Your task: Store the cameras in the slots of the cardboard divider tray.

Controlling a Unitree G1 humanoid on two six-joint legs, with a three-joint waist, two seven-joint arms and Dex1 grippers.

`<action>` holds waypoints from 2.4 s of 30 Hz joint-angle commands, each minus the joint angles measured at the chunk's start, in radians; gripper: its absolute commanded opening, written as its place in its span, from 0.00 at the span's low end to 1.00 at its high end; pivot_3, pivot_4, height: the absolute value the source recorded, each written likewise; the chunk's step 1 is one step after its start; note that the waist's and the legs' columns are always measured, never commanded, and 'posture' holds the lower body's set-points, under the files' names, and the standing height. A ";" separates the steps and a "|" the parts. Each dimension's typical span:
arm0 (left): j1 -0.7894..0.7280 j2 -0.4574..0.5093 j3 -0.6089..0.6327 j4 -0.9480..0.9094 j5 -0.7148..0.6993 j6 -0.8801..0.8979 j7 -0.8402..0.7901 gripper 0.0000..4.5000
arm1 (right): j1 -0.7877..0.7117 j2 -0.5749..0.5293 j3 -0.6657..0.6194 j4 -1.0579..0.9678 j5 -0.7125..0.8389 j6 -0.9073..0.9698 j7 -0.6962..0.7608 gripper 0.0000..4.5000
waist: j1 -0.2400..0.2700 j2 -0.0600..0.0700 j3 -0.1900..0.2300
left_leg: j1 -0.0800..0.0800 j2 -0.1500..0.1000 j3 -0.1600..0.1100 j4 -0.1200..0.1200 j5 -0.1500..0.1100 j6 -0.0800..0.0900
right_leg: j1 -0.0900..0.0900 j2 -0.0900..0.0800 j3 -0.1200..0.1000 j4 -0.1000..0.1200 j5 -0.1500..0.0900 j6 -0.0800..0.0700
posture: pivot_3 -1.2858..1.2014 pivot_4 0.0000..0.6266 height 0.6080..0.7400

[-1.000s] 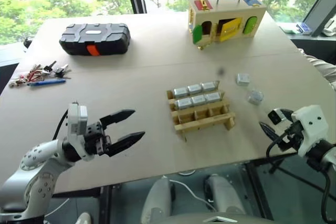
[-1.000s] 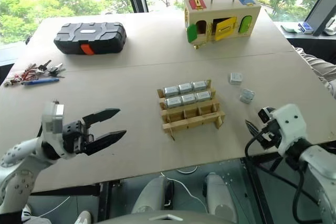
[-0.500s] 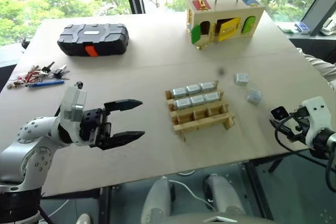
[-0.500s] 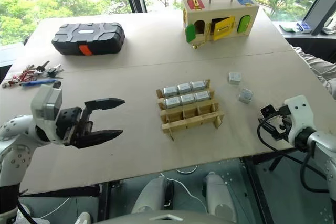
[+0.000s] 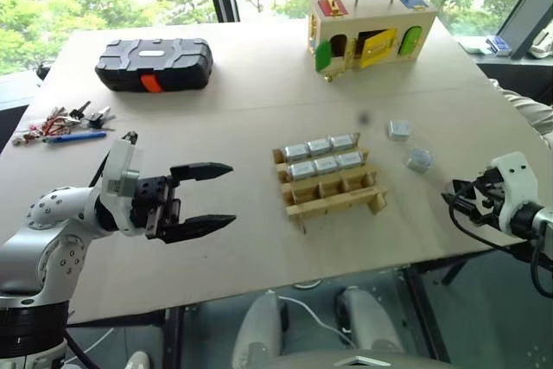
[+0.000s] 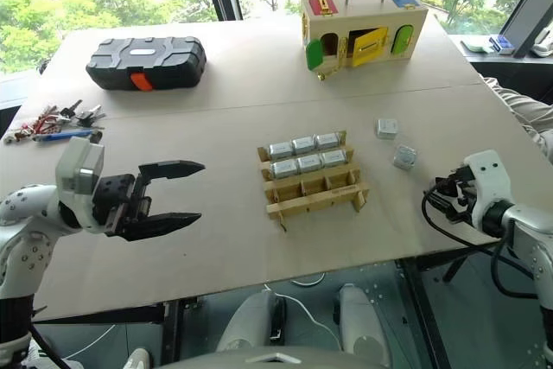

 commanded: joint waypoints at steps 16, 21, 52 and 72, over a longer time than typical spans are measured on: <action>-0.047 0.008 -0.003 0.019 0.017 -0.008 -0.011 1.00 | -0.024 0.038 0.007 0.095 -0.072 -0.054 -0.062 0.88 | -0.001 0.000 0.000 | 0.000 0.000 0.000 0.000 0.000 0.000 | 0.000 0.000 0.000 0.000 0.000 0.000 | 0.52 0.24 1.00; -0.052 0.008 -0.011 0.026 0.021 -0.006 -0.008 1.00 | -0.022 0.037 -0.016 0.105 -0.089 -0.079 -0.070 0.77 | 0.000 0.000 0.000 | 0.000 0.000 0.000 0.000 0.000 0.000 | 0.000 0.000 0.000 0.000 0.000 0.000 | 0.52 0.24 1.00; 0.213 -0.056 0.073 -0.026 0.045 -0.140 -0.033 1.00 | -0.698 0.196 0.798 0.224 -0.274 -0.727 0.614 0.19 | -0.013 0.002 0.001 | -0.003 0.001 0.000 0.000 0.000 0.000 | -0.002 -0.004 -0.002 -0.001 0.003 -0.005 | 0.52 0.24 1.00; 0.325 -0.072 0.147 -0.081 0.035 -0.160 0.006 1.00 | -0.681 0.275 0.852 0.480 -0.398 -0.893 0.745 0.19 | -0.019 0.002 0.001 | 0.000 0.002 0.000 0.000 0.000 0.000 | -0.001 -0.001 -0.003 0.001 0.003 -0.006 | 0.52 0.24 1.00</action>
